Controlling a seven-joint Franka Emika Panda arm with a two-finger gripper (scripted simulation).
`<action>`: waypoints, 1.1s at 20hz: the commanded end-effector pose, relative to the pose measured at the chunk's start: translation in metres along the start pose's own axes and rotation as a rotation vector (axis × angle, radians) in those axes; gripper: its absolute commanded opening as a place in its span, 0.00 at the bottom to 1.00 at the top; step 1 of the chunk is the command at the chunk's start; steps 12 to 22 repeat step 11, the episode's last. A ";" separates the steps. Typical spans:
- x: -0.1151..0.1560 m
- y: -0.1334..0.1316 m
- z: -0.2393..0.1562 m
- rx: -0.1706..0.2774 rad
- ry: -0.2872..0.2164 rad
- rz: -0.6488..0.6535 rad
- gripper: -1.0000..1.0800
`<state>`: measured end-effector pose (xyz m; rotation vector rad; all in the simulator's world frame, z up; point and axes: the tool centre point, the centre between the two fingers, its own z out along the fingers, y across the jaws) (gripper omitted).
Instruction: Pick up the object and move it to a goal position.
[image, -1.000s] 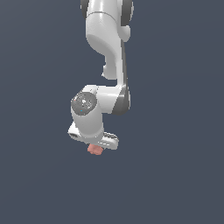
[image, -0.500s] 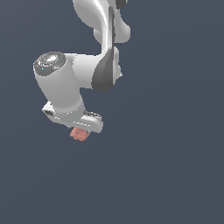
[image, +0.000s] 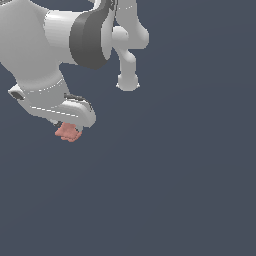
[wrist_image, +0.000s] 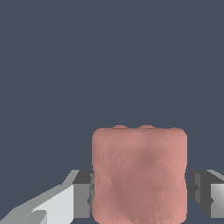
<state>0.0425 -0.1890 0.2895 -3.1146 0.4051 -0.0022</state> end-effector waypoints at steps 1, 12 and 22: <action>-0.002 0.011 -0.017 0.000 -0.002 -0.001 0.00; -0.002 0.028 -0.044 -0.001 -0.001 -0.002 0.00; -0.002 0.028 -0.044 -0.001 -0.001 -0.002 0.00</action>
